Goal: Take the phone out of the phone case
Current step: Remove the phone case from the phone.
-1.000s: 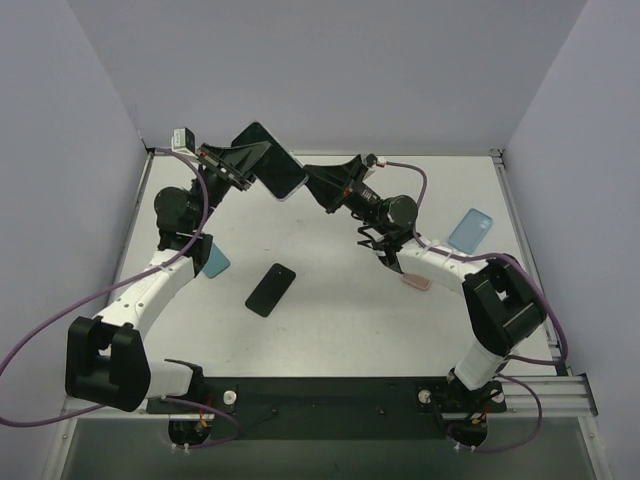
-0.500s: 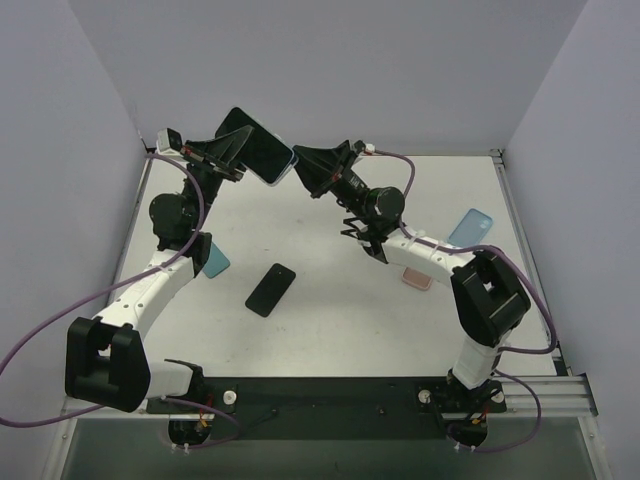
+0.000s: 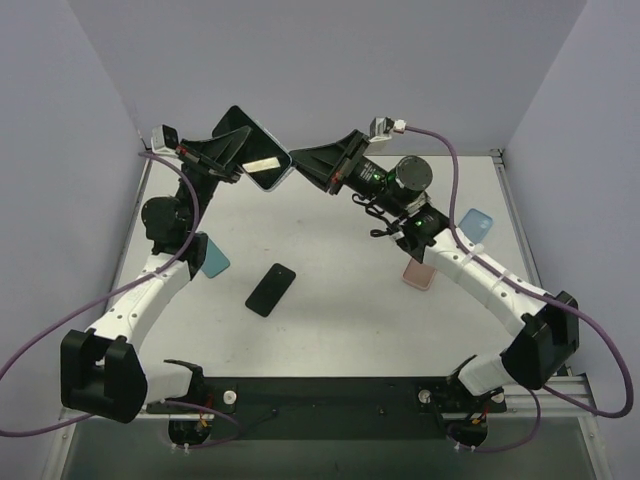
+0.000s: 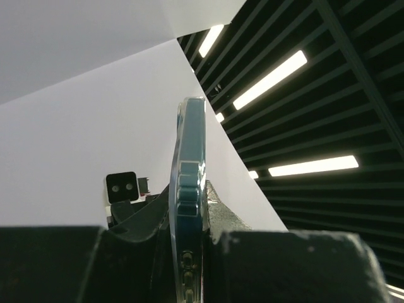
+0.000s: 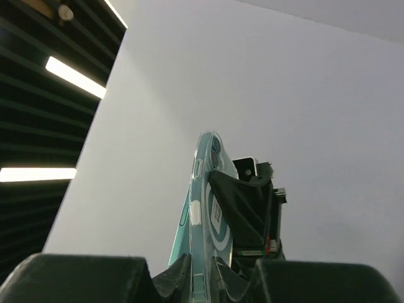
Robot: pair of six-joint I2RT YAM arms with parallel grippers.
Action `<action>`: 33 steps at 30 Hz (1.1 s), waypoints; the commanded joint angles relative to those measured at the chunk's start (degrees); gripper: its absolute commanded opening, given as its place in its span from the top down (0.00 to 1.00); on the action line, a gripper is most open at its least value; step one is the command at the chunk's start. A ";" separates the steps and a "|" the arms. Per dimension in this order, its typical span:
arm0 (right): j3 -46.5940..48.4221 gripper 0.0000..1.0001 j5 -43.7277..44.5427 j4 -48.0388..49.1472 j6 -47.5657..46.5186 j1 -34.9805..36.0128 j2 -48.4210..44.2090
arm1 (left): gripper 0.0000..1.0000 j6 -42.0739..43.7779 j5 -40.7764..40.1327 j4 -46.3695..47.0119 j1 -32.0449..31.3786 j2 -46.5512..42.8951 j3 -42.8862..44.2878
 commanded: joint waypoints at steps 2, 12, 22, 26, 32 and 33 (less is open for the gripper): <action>-0.08 1.00 -3.92 -38.88 -22.58 2.94 5.77 | 1.00 -6.53 0.85 11.64 -2.59 -5.78 7.00; 8.71 0.85 -10.77 -44.45 -28.22 3.38 12.54 | 1.00 -5.39 2.07 8.39 -3.38 -6.40 5.50; 11.27 0.79 -18.94 -34.17 -20.93 3.91 16.76 | 1.00 -4.34 2.07 8.22 -5.40 -5.17 4.27; 8.91 0.98 -22.81 -19.97 -11.89 3.64 19.22 | 1.00 -4.16 2.16 9.00 -6.29 -4.29 3.22; 0.65 1.00 -21.59 -14.12 -8.43 -0.83 14.67 | 0.93 -5.04 5.23 8.57 -5.32 -2.62 -0.11; -1.98 1.00 -21.32 -14.03 -8.87 -1.71 13.61 | 0.84 -5.21 5.15 8.65 -5.15 -2.36 -2.47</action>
